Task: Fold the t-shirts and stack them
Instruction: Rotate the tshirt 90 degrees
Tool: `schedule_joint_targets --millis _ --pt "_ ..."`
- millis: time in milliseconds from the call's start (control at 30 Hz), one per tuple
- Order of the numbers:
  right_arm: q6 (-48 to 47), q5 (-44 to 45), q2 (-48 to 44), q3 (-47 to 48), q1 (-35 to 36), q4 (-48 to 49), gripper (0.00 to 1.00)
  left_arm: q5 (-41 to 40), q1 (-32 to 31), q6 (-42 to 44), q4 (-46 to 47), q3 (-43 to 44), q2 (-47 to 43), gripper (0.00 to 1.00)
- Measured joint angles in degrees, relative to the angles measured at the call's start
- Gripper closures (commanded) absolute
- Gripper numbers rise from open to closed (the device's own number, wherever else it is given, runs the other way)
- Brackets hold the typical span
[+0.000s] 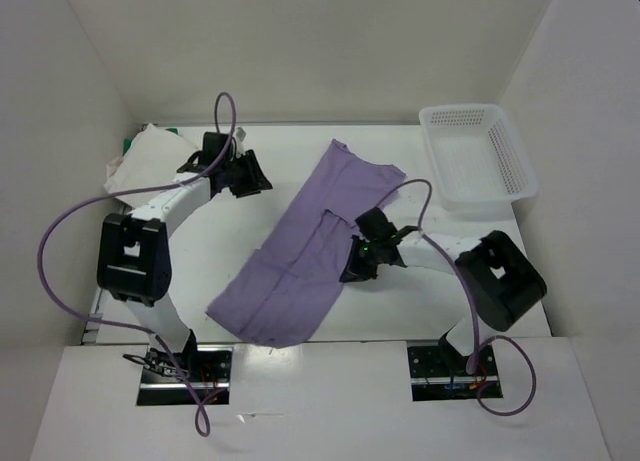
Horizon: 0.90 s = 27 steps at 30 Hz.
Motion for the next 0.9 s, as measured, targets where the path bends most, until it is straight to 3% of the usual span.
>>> schedule_joint_targets --millis 33,133,533,633,700,767,800,900 --pt "-1.20 -0.33 -1.51 -1.16 -1.84 -1.75 0.68 -0.20 -0.55 0.44 0.22 1.77 2.38 0.44" --pt "-4.02 -0.98 -4.17 -2.03 -7.37 -5.84 0.56 0.42 -2.10 1.92 0.50 8.70 10.56 0.39" --pt "-9.14 -4.66 -5.84 4.63 -13.55 -8.94 0.56 2.40 -7.10 5.86 -4.98 52.06 46.38 0.35" --pt "-9.16 -5.20 -5.99 5.11 -13.53 -8.96 0.56 2.97 -8.04 6.51 -7.65 64.65 53.81 0.45" --pt "-9.16 -5.35 -6.03 5.31 -13.57 -9.05 0.56 4.02 -8.41 6.69 -8.61 71.04 57.81 0.62" --pt "-9.16 -5.44 -6.03 5.35 -13.81 -9.07 0.56 5.25 -8.87 6.47 -8.90 74.18 60.35 0.74" --pt "-9.16 -5.57 -6.03 5.35 -13.92 -9.07 0.56 6.21 -9.16 5.97 -8.37 74.88 61.09 0.84" --pt "-9.38 -5.90 -6.03 5.35 -14.75 -9.16 0.56 7.41 -9.68 5.31 -8.00 76.11 62.10 0.97"
